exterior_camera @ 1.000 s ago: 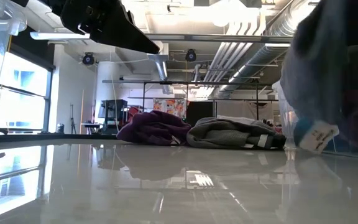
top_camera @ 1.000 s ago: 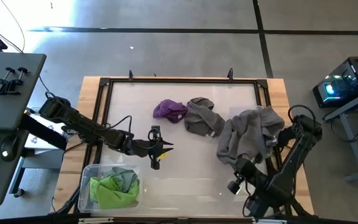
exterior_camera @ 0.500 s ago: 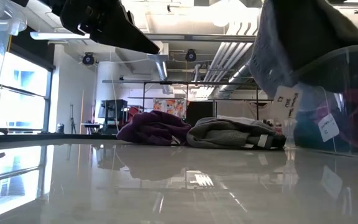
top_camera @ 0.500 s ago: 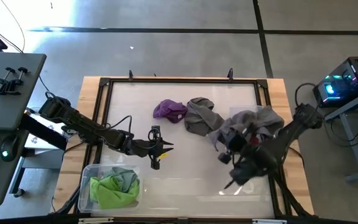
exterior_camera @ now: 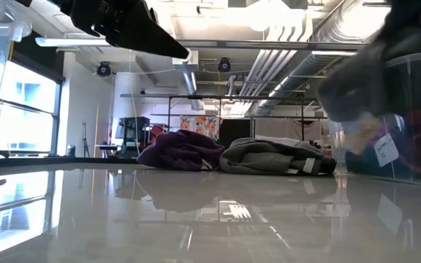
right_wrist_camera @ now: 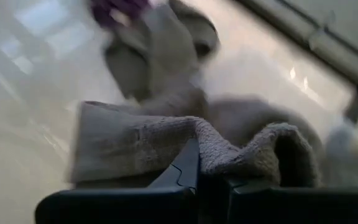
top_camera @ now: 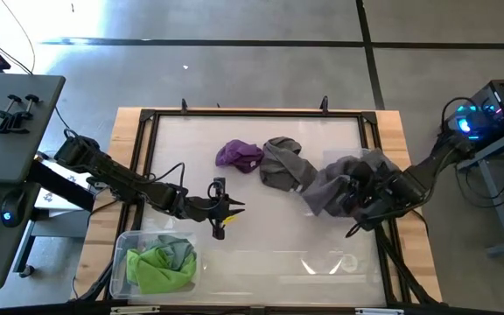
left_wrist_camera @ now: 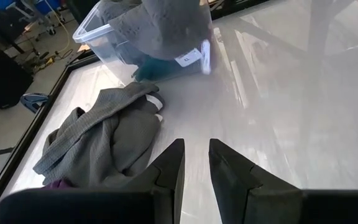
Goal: Sort microfiber towel by color & place in baskets
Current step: Put the bottom gray microfiber towel into the top transparent bin
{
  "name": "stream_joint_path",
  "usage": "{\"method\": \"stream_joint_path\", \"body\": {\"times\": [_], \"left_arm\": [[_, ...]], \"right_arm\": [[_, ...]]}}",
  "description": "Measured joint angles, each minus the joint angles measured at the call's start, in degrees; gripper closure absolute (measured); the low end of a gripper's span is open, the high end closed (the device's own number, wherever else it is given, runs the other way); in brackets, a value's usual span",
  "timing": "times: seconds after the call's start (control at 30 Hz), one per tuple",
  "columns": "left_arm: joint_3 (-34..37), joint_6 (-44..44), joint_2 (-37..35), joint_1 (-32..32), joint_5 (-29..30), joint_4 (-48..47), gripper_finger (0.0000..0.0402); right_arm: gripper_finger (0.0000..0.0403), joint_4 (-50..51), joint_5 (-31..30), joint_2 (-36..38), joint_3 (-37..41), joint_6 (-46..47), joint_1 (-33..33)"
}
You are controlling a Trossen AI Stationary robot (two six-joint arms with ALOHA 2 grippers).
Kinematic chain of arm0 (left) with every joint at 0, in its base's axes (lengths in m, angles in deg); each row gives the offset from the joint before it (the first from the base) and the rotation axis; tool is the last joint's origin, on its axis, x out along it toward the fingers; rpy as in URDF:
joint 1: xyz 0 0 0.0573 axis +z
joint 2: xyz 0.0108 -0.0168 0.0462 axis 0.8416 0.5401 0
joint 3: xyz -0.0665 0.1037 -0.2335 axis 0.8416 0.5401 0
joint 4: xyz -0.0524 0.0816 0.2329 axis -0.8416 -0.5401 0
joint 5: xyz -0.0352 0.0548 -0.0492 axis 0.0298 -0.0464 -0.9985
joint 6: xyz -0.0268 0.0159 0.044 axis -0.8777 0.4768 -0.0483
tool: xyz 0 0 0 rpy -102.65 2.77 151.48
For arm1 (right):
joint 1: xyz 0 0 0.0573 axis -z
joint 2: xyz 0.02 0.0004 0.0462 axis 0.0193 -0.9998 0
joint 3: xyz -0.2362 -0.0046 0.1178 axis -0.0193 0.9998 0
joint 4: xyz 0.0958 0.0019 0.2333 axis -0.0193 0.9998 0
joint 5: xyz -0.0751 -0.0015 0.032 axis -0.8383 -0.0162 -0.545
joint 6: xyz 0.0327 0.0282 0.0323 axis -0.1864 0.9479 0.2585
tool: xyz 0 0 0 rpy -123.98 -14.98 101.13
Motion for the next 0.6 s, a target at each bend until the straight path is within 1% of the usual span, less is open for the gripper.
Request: {"method": "stream_joint_path", "body": {"times": [0.07,0.13,0.23,0.33,0.4,0.47,0.6], "left_arm": [[0.0,0.1,0.0,0.0,0.0,0.0,0.0342],[0.0,0.2,0.0,0.0,0.0,0.1,0.0342],[0.0,0.2,0.0,0.0,0.0,0.4,0.0342],[0.0,0.2,0.0,0.0,0.0,0.4,0.0342],[0.0,0.2,0.0,0.0,0.0,0.4,0.0342],[0.0,0.1,0.0,0.0,0.0,0.4,0.0342],[0.0,0.0,0.0,0.0,0.0,0.4,0.0342]], "right_arm": [[0.0400,0.0,3.5,1.9,3.9,2.6,0.8],[0.0400,0.1,6.3,2.8,7.0,3.2,1.9],[0.0400,-0.1,7.8,2.8,10.0,3.3,3.1],[0.0395,-0.3,8.0,2.8,11.7,3.3,3.8],[0.0379,-0.1,9.7,2.8,12.1,3.3,4.3],[0.0355,-0.1,11.9,2.8,11.9,2.8,4.8],[0.0303,0.0,13.1,2.8,7.8,1.2,4.7]]}}
